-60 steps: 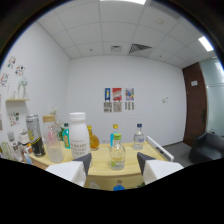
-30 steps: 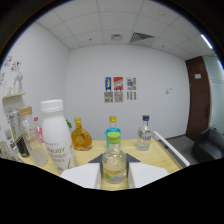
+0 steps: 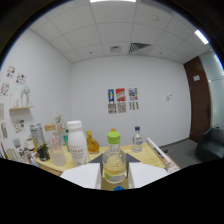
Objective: Make me a cup of Vodka Sunrise.
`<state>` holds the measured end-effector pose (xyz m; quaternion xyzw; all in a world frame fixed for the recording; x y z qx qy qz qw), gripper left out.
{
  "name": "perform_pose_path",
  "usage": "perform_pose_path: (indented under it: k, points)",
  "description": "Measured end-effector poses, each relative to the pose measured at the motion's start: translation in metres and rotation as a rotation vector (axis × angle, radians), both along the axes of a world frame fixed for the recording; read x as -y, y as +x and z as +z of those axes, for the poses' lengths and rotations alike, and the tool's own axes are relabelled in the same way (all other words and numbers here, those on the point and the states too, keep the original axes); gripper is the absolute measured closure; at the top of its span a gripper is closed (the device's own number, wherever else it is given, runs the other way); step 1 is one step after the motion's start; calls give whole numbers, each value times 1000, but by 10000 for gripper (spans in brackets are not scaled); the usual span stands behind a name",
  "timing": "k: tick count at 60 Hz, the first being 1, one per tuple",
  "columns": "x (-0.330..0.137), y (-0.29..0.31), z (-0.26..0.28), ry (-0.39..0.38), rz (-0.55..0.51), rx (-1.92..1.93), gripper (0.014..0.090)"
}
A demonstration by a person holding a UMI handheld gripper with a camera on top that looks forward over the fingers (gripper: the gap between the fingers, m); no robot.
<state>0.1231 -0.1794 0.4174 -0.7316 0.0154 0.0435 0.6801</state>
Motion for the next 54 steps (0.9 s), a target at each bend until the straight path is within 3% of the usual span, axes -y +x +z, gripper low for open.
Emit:
perform_pose_path:
  k: [4,13,22,29,42,54]
  points:
    - [16,1,-23,-22,0,-4,692]
    - [43,-4,-115,-155,4,-39,694]
    - [55,-7,-211,-284,-6,-11,692]
    - [54,-2,-254,-353,-20,107,693]
    - [37,3,-264,-359,12,556,695]
    - [24,5,-255,-319,57,1052,695]
